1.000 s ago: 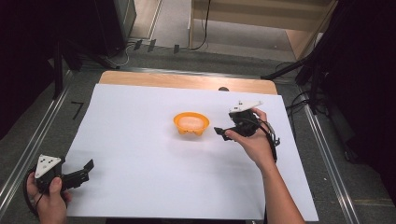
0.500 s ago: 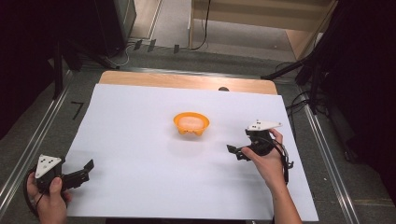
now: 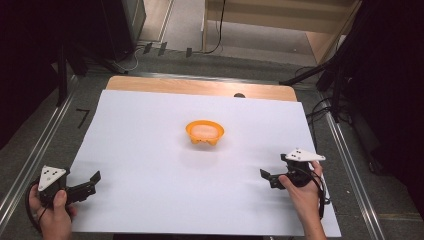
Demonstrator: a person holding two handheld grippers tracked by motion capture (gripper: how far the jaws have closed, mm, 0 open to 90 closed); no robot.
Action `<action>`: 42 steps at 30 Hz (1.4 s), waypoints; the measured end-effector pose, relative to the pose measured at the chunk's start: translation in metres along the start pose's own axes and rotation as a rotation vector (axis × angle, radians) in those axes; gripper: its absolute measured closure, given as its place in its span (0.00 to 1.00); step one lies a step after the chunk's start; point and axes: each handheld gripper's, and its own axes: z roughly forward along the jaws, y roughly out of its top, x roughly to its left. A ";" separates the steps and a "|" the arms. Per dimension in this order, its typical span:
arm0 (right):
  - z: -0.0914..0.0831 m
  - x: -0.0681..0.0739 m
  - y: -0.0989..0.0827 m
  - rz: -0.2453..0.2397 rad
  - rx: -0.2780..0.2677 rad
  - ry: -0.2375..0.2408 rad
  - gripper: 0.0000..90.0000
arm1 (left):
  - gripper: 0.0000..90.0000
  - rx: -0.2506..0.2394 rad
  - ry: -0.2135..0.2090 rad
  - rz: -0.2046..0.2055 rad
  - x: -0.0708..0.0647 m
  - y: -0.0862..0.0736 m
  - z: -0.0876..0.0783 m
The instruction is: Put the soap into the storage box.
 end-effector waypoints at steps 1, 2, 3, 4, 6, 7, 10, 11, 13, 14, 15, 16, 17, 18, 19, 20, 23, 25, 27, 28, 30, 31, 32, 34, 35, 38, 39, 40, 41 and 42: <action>-0.003 -0.002 -0.003 0.004 -0.007 -0.006 0.00 | 0.00 0.001 -0.001 0.001 0.000 0.000 0.000; -0.007 -0.003 -0.007 0.013 -0.014 -0.011 0.00 | 0.00 0.001 0.000 0.001 0.000 0.000 0.000; -0.010 -0.005 -0.010 0.018 -0.019 -0.015 0.00 | 0.00 0.001 0.000 0.001 0.000 0.000 0.000; -0.012 -0.006 -0.013 0.025 -0.022 -0.020 0.00 | 0.00 0.001 0.000 0.001 0.000 0.000 0.000; -0.019 -0.010 -0.022 0.035 -0.030 -0.027 0.00 | 0.00 0.000 0.000 0.000 0.000 0.000 0.000; -0.021 -0.011 -0.025 0.039 -0.030 -0.034 0.00 | 0.00 0.000 0.000 0.000 0.000 0.000 0.000; -0.031 -0.016 -0.038 0.059 -0.041 -0.050 0.00 | 0.00 0.000 0.000 0.000 0.000 0.000 0.000; -0.034 -0.018 -0.041 0.064 -0.045 -0.061 0.00 | 0.00 0.000 0.000 0.001 0.000 0.000 0.000; -0.040 -0.019 -0.048 0.076 -0.058 -0.066 0.00 | 0.00 0.000 0.000 0.001 0.000 0.000 0.000; -0.044 -0.021 -0.052 0.082 -0.065 -0.076 0.00 | 0.00 0.000 0.000 0.001 0.000 0.000 0.000; -0.047 -0.021 -0.056 0.087 -0.067 -0.080 0.00 | 0.00 0.000 0.000 0.001 0.000 0.000 0.000; -0.050 -0.023 -0.059 0.090 -0.071 -0.082 0.00 | 0.00 0.000 0.001 0.001 0.000 0.000 0.000; -0.053 -0.024 -0.062 0.094 -0.074 -0.090 0.00 | 0.00 0.000 0.001 0.001 0.000 0.000 0.000; -0.055 -0.025 -0.066 0.098 -0.081 -0.094 0.00 | 0.00 -0.001 0.001 0.001 0.000 0.000 0.000; -0.058 -0.027 -0.069 0.104 -0.087 -0.091 0.00 | 0.00 0.000 0.001 0.001 0.000 0.000 0.000; -0.060 -0.027 -0.072 0.110 -0.087 -0.096 0.00 | 0.00 0.000 0.001 0.002 0.000 0.000 0.000; -0.067 -0.029 -0.080 0.121 -0.109 -0.105 0.00 | 0.00 0.000 0.001 0.000 0.000 0.000 0.000; -0.074 -0.029 -0.083 0.127 -0.134 -0.115 0.00 | 0.00 -0.002 -0.001 -0.002 0.000 0.000 0.000; -0.078 -0.031 -0.088 0.126 -0.146 -0.122 0.00 | 0.00 -0.001 -0.001 -0.002 0.000 0.000 0.000; -0.080 -0.031 -0.089 0.131 -0.163 -0.117 0.00 | 0.00 -0.003 -0.002 -0.002 0.000 0.000 0.000; -0.083 -0.031 -0.092 0.138 -0.198 -0.118 0.00 | 0.00 -0.002 -0.003 -0.005 0.000 0.000 0.000; -0.083 -0.030 -0.093 0.133 -0.202 -0.115 0.00 | 0.00 -0.002 -0.003 -0.005 0.000 0.000 0.000; -0.083 -0.030 -0.094 0.125 -0.207 -0.117 0.00 | 0.00 -0.004 -0.003 -0.007 0.000 0.000 0.000; -0.083 -0.027 -0.094 0.107 -0.206 -0.125 0.00 | 0.00 0.002 -0.004 -0.007 0.001 0.000 0.000; -0.082 -0.027 -0.094 0.104 -0.206 -0.125 0.00 | 0.00 0.001 -0.005 -0.009 0.001 0.000 0.000; -0.082 -0.029 -0.095 0.112 -0.209 -0.118 0.00 | 0.00 0.001 -0.003 -0.006 0.001 0.000 0.000; -0.082 -0.029 -0.095 0.117 -0.210 -0.115 0.00 | 0.00 0.003 -0.003 -0.005 0.000 0.000 0.000; -0.082 -0.029 -0.095 0.124 -0.211 -0.113 0.00 | 0.00 0.004 -0.003 -0.002 0.001 0.000 0.000; -0.082 -0.030 -0.095 0.127 -0.211 -0.116 0.00 | 0.00 0.005 -0.003 -0.002 0.001 0.000 0.000; -0.082 -0.030 -0.095 0.132 -0.206 -0.117 0.00 | 0.00 0.002 -0.001 -0.005 0.001 0.000 0.000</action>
